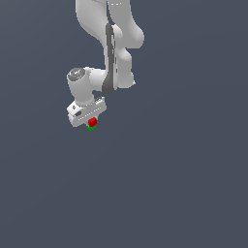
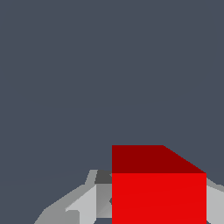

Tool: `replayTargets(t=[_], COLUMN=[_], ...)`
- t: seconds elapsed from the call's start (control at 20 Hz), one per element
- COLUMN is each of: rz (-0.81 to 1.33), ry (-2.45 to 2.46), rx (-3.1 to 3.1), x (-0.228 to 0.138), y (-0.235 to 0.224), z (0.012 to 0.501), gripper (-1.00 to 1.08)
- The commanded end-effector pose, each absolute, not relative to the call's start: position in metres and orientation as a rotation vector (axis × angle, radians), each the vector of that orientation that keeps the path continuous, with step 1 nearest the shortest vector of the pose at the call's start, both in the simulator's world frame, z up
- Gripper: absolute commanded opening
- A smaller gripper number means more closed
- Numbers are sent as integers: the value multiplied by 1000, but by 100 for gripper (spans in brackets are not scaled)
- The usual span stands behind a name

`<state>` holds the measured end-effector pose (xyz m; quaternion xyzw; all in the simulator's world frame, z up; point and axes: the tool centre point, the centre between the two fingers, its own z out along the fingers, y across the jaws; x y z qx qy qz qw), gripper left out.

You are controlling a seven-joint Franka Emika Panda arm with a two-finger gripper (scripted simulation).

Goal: Stack the red cube on top of the green cube.

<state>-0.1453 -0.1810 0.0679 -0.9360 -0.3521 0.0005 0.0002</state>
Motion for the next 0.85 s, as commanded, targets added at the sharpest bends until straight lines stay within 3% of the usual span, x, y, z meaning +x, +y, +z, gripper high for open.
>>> replayTargets(t=[0.0,0.3,0.35,0.8], rz=[0,0,0,0], ry=[-1109,-1109,-1109,-1109], rx=[-2940,-2940,-2940,-2940], x=[-153,-157,-157,-157], y=[-190,-199,-199,-199], z=[65,62,62,62], gripper=[-100,-100,100,100])
